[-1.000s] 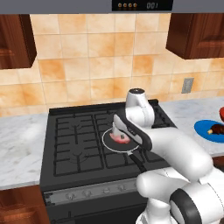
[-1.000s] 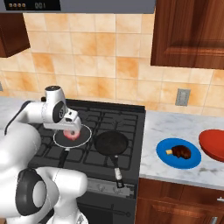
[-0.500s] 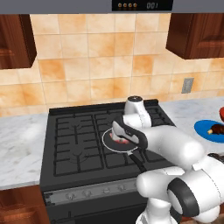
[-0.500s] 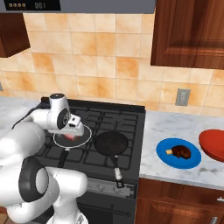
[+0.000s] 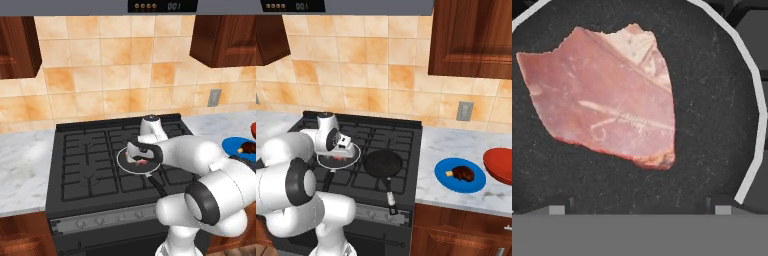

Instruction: Place one of the steaks on the plate and the other in the bowl. Then place the bowl in the fridge.

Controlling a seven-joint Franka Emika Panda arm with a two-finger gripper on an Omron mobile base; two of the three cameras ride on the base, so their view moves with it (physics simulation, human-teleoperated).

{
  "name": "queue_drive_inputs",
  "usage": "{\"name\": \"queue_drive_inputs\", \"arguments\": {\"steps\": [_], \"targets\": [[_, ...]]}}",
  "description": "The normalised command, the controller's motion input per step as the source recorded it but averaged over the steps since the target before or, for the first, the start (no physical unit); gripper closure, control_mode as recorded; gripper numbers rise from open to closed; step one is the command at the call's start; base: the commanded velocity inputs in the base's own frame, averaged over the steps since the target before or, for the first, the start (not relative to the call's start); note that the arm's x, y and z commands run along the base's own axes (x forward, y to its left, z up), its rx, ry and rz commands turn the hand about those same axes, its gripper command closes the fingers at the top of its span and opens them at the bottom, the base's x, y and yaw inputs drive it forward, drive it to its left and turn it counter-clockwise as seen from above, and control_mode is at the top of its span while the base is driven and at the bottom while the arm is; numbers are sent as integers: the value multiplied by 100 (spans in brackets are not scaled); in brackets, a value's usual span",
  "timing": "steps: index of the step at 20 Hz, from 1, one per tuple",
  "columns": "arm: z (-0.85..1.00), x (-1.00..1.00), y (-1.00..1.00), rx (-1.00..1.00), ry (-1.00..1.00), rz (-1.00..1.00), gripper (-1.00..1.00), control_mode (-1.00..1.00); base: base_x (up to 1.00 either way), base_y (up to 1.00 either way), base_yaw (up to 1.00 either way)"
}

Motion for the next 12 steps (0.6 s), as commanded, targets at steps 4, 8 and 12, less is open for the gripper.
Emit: {"name": "queue_drive_inputs", "arguments": {"steps": [4,8,12], "targets": [[-16,15,0,-2,10,0,-100,-100,0,0,0],[-15,18,0,0,11,0,-100,-100,0,0,0],[0,24,0,0,5,0,-100,-100,0,0,0]]}}
